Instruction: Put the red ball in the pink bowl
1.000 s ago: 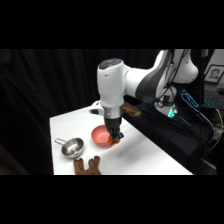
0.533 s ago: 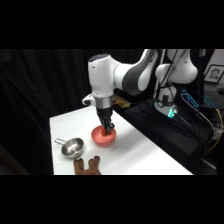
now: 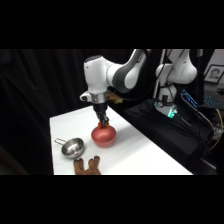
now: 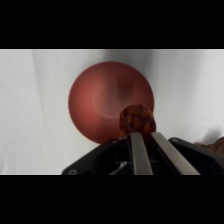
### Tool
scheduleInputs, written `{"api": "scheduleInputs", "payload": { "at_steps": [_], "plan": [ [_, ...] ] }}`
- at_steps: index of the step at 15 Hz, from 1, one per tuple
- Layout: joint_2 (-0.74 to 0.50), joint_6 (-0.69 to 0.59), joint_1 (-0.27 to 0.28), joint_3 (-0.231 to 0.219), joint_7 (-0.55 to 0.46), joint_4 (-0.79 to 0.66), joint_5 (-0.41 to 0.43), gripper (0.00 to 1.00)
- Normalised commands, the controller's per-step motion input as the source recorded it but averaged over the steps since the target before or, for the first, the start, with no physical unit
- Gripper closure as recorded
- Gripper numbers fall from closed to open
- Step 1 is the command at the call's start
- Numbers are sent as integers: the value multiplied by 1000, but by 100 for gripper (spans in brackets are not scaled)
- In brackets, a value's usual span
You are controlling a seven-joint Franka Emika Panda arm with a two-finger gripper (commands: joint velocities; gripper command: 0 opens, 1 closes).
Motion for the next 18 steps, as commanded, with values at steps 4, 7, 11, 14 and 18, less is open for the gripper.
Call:
{"api": "scheduleInputs", "payload": {
  "at_steps": [4,7,11,14,18],
  "plan": [
    [56,188,-71,-27,-188,-9,104,96],
    [142,207,-62,-19,-162,40,122,97],
    [155,198,-40,-8,-134,61,124,98],
    [129,152,-31,3,-132,82,122,97],
    [85,76,-19,1,-111,106,105,58]
  ]
}}
